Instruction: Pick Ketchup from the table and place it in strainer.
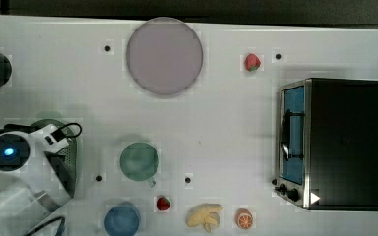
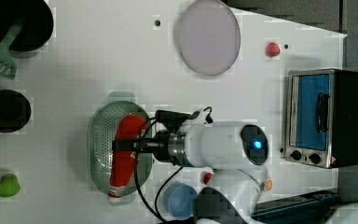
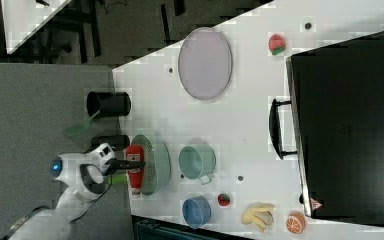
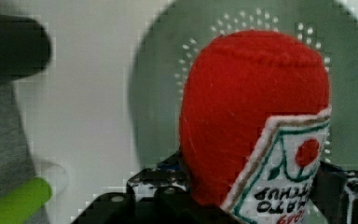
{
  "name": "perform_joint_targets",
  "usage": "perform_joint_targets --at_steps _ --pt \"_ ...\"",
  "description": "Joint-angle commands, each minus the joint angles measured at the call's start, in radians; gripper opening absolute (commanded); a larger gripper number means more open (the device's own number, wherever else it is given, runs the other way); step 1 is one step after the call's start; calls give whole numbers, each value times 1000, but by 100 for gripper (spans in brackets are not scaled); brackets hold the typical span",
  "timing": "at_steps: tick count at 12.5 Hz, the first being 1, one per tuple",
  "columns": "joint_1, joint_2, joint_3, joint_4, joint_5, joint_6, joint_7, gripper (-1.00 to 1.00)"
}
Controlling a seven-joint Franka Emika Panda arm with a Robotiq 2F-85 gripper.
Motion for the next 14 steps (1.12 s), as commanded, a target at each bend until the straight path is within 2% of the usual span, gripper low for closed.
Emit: perform_joint_targets --at_steps 1,5,8,11,14 --pt "-4 -19 -17 6 -18 28 72 100" --pt "-53 -181 -18 10 -11 -31 216 100" --pt "-132 -370 -32 26 -9 -154 216 100" --pt "-203 -547 -113 64 59 -406 214 100" --pt "-225 -675 -254 137 138 -675 205 100"
